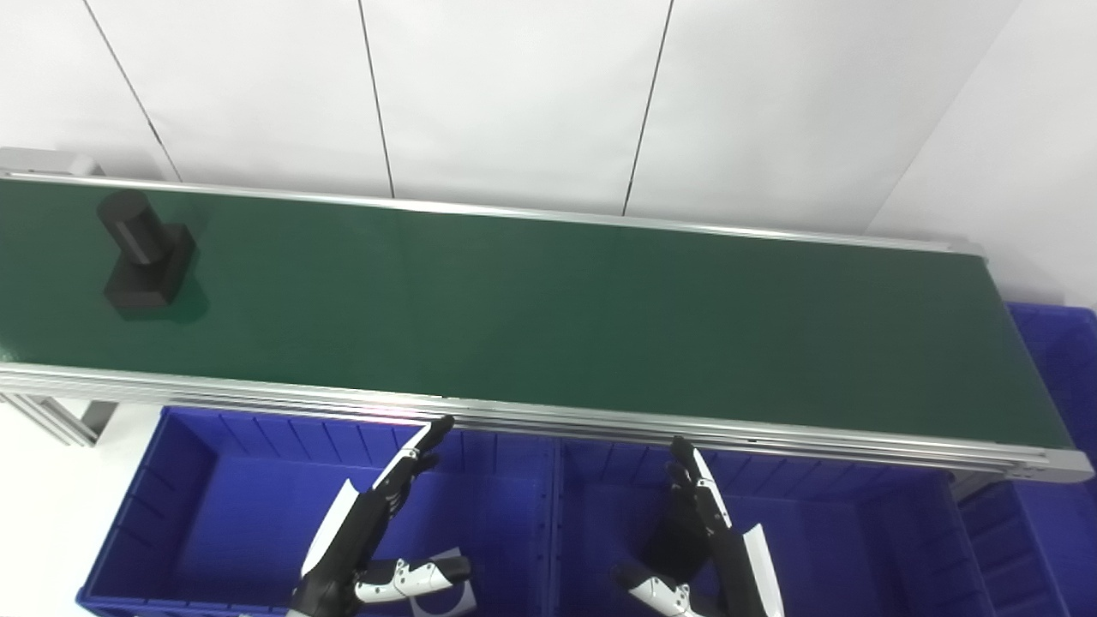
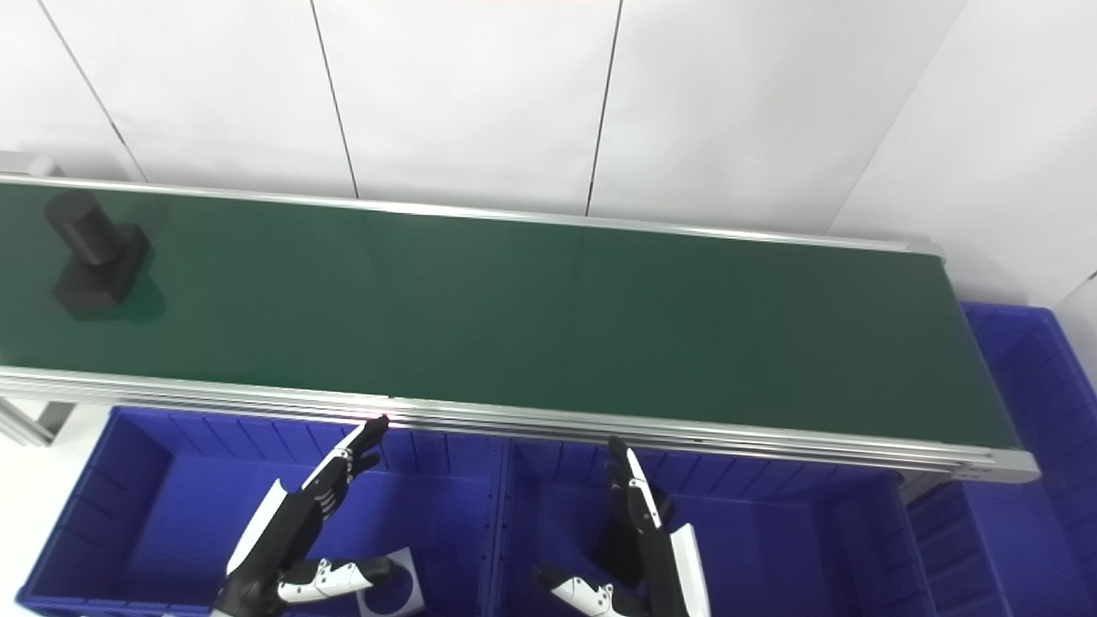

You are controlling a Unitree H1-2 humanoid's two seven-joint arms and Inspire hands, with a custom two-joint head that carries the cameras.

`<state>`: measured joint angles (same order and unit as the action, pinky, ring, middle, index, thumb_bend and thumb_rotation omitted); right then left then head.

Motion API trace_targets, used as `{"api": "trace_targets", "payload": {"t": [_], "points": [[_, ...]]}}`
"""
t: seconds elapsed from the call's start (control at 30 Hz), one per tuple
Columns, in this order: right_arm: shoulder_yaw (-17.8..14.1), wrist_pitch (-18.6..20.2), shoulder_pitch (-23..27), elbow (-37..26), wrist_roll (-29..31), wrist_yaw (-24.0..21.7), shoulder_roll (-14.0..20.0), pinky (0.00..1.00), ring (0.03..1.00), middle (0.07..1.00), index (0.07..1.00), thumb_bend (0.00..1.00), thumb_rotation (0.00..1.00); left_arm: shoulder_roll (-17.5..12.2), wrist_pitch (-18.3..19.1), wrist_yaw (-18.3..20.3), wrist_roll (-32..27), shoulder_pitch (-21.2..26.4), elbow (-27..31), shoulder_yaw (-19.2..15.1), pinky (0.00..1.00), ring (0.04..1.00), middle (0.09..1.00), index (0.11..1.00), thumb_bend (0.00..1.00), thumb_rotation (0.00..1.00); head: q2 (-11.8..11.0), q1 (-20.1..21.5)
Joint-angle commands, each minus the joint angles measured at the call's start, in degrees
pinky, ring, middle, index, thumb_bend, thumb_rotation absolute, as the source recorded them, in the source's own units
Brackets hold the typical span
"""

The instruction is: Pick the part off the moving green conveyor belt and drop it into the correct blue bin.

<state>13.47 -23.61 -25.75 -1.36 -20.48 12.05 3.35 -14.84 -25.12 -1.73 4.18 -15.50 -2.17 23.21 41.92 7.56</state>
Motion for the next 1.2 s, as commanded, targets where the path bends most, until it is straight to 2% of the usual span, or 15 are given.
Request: {"api": "trace_targets", "payload": {"t": [0.0,0.4,1.07,1.17], "points": [[0.32,-3.30,0.44,-0.69,0.33,1.24,0.33,0.87,0.900,0.950,0.973,0.81,0.58,-0.01,-1.81,-0.60,1.22,0.16,1.60,-0.17,0.94,0.974,0.963,0.929,0.75,0.52,0.08,-0.10],[0.58,-3.29,0.05,-0.61,0.95,1.89,0.67,0.87,0.900,0.943,0.968,0.80,0.57,-0.22,-1.81,-1.84,3.21,0.63,1.73,1.01,0.90,0.952,0.962,0.930,0.74,0.52,-0.24,-1.07],[2.69,-3.30,0.45,-0.54,3.44,3.96,3.28,0.86,0.873,0.921,0.966,0.78,0.53,-0.48,-1.81,-3.57,3.93,1.18,1.04,2.36,0.88,0.944,0.966,0.933,0.72,0.52,-0.73,-2.06],[2.98,-3.30,0.52,-0.58,3.17,4.83,3.70,0.85,0.868,0.902,0.957,0.79,0.54,-0.30,-1.81,-4.17,4.13,1.25,0.87,2.78,0.87,0.939,0.963,0.932,0.72,0.52,-1.43,-3.64]]}}
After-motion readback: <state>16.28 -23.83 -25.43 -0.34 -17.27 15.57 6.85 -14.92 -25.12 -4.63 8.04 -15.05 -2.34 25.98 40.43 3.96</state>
